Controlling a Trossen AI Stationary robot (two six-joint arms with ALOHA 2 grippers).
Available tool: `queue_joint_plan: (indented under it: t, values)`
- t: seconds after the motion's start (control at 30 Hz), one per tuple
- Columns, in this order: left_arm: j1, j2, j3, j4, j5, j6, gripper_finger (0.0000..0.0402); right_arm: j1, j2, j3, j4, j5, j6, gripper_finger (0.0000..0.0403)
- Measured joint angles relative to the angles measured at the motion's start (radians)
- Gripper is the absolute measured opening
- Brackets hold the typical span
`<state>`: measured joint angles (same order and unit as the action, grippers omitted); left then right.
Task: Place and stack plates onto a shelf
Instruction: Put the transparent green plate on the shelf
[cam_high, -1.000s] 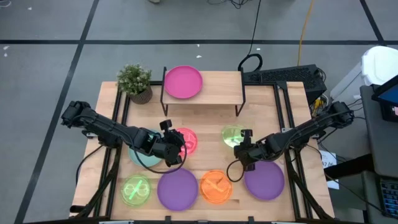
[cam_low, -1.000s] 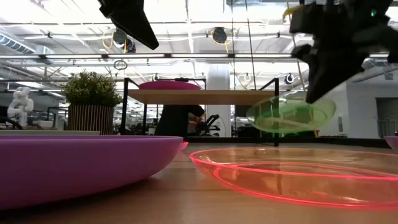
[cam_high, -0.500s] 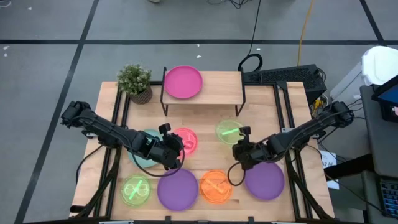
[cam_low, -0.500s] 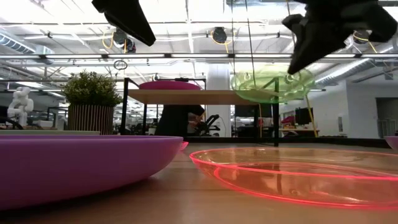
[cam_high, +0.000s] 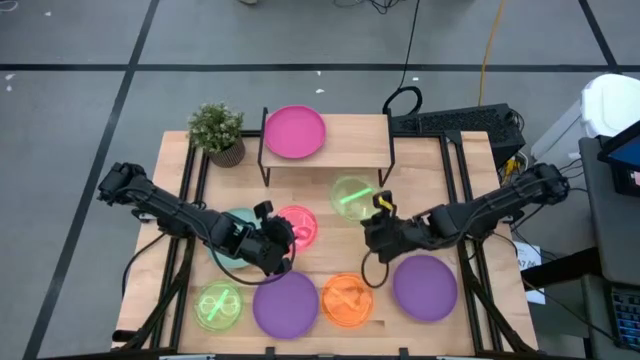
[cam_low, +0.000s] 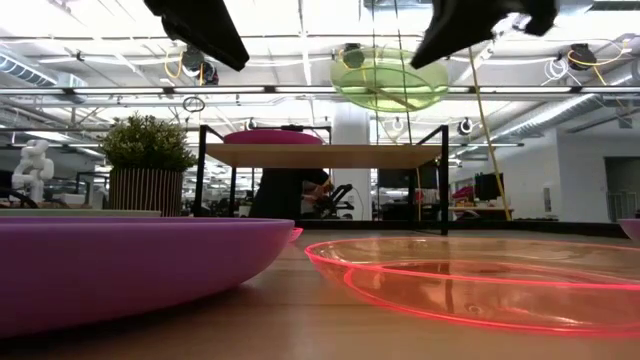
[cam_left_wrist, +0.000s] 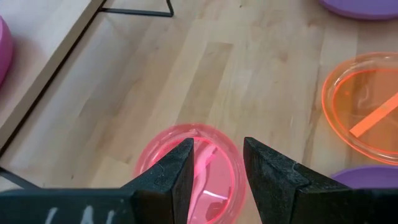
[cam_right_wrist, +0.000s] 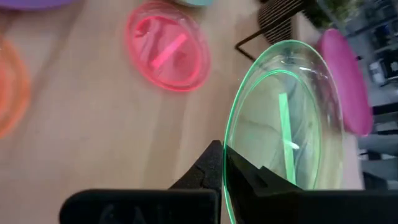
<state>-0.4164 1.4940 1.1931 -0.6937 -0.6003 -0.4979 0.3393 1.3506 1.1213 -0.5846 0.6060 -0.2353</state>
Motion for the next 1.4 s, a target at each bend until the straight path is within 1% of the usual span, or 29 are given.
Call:
queue_joint_plan:
  t: [0.2,0.37,0.63,0.7,0.77,1.0,1.13,1.4]
  values:
    - [-0.007,0.000,0.000,0.000,0.000,-0.002,0.0145,-0.127,0.000,0.000,0.039,-0.009,-0.104,0.0000]
    - [-0.007,0.000,0.000,0.000,0.000,0.002,0.0145,-0.243,0.000,0.000,0.044,-0.089,-0.171,0.0000]
    - [-0.003,0.000,0.000,0.014,-0.001,0.025,0.0145,-0.421,0.000,0.000,0.133,-0.218,-0.290,0.0000]
    - [-0.003,0.000,0.000,0.016,-0.001,0.025,0.0145,-0.458,0.000,0.000,0.132,-0.243,-0.303,0.0000]
    - [-0.003,0.000,0.000,0.017,-0.001,0.026,0.0145,-0.490,0.001,0.000,0.138,-0.246,-0.309,0.0000]
    - [-0.003,0.000,0.000,0.019,-0.001,0.041,0.0145,-0.560,0.024,0.001,0.167,-0.247,-0.363,0.0000]
    - [-0.003,0.000,0.001,0.021,0.000,0.046,0.0145,-0.596,0.056,0.001,0.179,-0.270,-0.377,0.0000]
    - [-0.003,0.000,0.001,0.043,0.000,0.081,0.0145,-0.614,0.125,0.001,0.185,-0.267,-0.390,0.0000]
